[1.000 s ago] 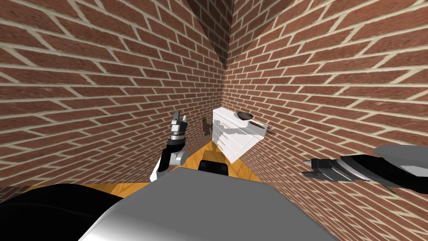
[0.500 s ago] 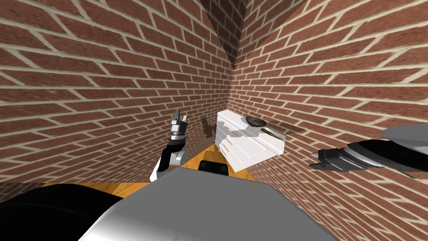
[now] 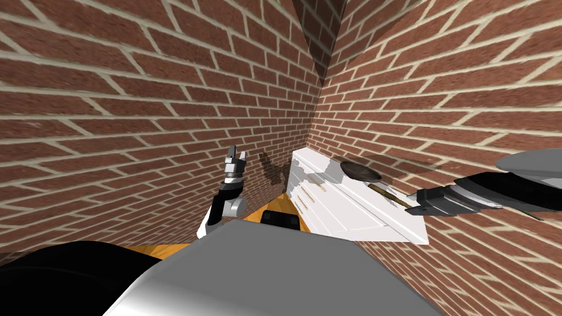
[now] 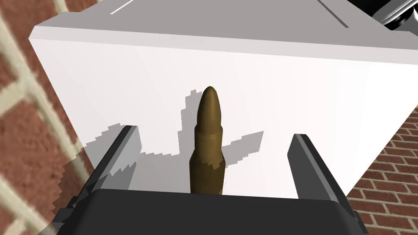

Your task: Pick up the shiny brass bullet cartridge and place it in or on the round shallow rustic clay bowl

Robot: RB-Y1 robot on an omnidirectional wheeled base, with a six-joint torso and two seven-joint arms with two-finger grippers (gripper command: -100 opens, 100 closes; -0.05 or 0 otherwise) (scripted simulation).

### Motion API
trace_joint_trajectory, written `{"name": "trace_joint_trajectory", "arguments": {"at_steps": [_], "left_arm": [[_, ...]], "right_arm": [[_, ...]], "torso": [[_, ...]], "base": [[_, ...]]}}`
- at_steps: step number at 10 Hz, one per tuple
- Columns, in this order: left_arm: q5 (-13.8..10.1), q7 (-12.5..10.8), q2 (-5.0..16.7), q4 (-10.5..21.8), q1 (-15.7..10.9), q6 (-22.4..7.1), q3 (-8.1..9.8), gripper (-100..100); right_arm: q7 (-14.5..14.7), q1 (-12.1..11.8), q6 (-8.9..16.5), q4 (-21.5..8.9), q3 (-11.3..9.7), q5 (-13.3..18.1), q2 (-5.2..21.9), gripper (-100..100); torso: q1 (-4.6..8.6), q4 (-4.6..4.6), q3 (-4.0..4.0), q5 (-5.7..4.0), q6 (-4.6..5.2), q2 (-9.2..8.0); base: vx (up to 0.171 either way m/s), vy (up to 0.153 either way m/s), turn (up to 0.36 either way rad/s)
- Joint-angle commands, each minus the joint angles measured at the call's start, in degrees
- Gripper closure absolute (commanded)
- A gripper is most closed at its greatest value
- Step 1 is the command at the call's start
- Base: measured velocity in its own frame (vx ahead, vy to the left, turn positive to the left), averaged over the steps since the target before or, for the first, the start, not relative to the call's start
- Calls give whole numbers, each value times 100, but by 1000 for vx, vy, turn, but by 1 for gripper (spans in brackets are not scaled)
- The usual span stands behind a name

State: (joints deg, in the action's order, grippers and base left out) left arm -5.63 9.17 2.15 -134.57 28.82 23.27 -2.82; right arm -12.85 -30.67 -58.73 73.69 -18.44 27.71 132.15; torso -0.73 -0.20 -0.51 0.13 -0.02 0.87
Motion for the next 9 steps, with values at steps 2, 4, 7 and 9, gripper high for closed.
{"name": "trace_joint_trajectory", "arguments": {"at_steps": [2, 4, 7, 9], "left_arm": [[0, 0, 0, 0, -1, 0, 1, 0], [0, 0, 1, 1, -2, 0, 1, 0], [0, 0, 1, 1, -2, 0, 1, 0], [0, 0, 1, 1, -2, 0, 1, 0]], "right_arm": [[-8, -4, -9, -2, 11, -1, 3, 0], [83, -88, 155, -31, -34, 76, -248, -100], [103, -48, 225, 10, -116, 94, -306, 100], [101, -48, 219, 10, -115, 92, -305, 100]], "torso": [[24, 8, 20, -5, 5, -36], [50, 21, 48, -14, 8, -81], [54, 25, 56, -14, 9, -93], [59, 24, 56, -16, 8, -93]], "base": [[55, 32, 10], [11, 12, 67], [2, 4, 18], [0, 0, 0]]}}
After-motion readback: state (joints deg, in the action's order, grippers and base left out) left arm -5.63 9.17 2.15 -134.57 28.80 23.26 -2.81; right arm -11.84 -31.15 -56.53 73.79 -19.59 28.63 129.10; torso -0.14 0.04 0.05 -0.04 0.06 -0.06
